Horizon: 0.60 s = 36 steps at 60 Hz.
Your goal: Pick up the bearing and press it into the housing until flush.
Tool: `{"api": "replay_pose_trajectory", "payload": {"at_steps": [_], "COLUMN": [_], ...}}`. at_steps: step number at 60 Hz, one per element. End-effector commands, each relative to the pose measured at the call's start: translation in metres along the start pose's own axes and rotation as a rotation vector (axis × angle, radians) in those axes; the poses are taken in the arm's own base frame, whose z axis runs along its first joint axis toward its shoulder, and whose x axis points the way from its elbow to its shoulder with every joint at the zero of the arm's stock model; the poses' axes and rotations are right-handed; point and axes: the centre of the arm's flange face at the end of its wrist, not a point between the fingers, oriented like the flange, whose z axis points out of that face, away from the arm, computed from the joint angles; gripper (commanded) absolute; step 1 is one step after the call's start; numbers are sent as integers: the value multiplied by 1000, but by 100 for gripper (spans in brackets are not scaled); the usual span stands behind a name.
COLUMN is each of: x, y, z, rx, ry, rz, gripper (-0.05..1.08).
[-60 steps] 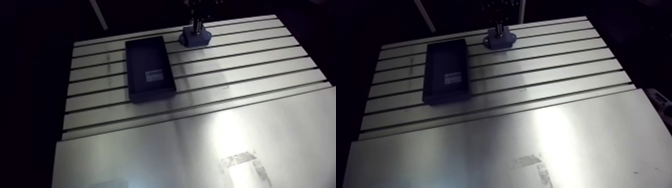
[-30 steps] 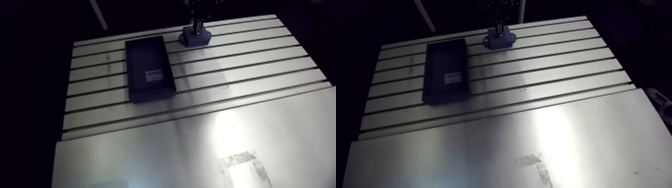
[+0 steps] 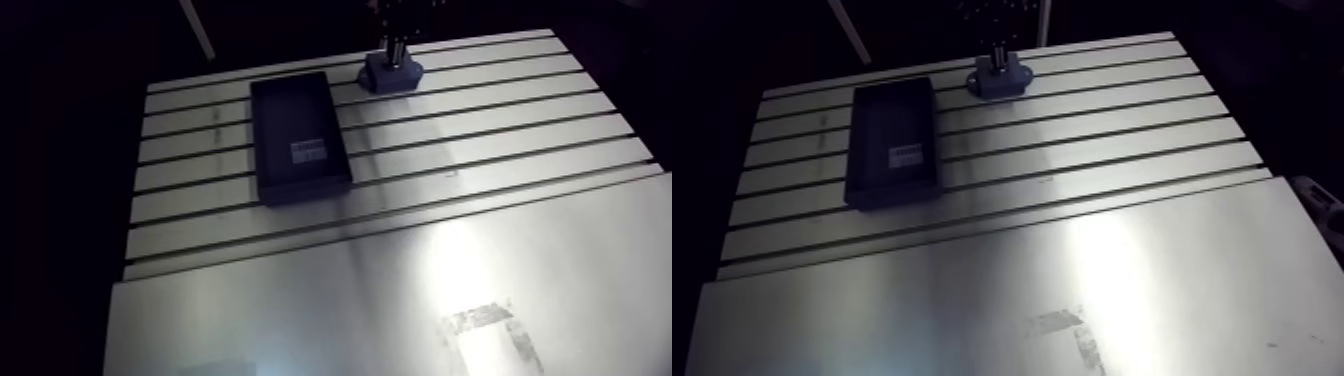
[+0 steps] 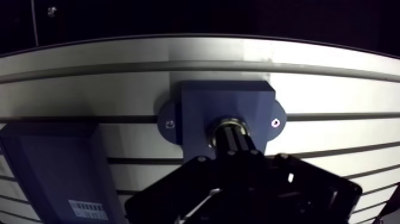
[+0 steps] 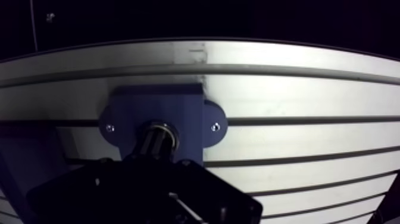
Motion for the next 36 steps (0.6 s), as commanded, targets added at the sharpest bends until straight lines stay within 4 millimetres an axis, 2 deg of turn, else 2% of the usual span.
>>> {"api": "replay_pose_trajectory", "payload": {"at_steps": [1,36], "x": [0,-1], "y": [-1,-1], "z": [0,2], "rx": [1,4], "ry": [2,-2], "rz": [-1,-3], "gripper": [108,108]}}
